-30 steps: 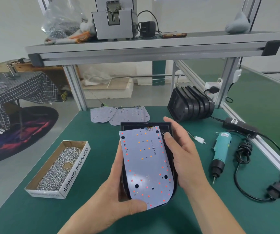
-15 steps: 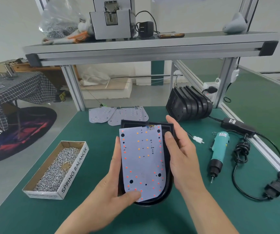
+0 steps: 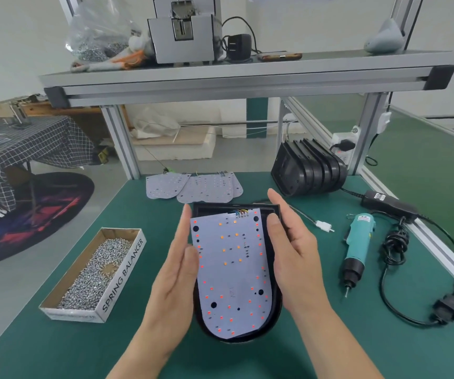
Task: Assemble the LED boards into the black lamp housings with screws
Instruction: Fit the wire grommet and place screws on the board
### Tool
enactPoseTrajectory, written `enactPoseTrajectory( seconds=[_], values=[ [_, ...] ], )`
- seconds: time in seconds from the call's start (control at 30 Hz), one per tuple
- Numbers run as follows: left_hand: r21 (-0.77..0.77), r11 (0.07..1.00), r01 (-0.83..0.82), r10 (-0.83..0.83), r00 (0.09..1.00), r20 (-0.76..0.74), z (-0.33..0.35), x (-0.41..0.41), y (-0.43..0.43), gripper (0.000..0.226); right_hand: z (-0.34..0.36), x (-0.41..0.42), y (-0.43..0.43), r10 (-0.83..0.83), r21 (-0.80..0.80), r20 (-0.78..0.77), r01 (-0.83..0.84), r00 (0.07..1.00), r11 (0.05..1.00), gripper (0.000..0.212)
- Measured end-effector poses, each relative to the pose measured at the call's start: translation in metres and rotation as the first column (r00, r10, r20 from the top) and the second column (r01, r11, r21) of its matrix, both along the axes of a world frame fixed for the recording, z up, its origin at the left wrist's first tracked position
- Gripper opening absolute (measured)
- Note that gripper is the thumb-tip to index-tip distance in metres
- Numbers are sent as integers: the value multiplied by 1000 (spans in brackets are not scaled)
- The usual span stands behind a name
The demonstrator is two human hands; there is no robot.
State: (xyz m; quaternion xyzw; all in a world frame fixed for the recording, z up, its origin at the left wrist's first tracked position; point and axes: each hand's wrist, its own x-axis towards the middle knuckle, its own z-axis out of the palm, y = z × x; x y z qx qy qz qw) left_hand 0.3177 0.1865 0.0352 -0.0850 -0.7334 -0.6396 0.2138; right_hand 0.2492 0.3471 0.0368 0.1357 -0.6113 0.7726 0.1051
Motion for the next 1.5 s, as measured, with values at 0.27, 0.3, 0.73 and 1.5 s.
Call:
enactPoseTrajectory(
  seconds=[0.27,0.3,0.73,1.5],
  values=[
    [267,964,-14,3,999,41,7,-11,-7,40,5,1,6,-44,116,-97,55,994,992,41],
    [274,962,12,-23,999,36,9,-11,-7,39,5,2,6,-76,136,-105,90,992,987,43],
    [304,936,176,-237,956,176,21,-19,-25,44,6,2,7,-79,209,-137,106,987,972,37],
    [35,916,-399,399,917,16,-3,-38,-7,33,-30,21,-2,-120,660,-302,298,946,690,64]
  ],
)
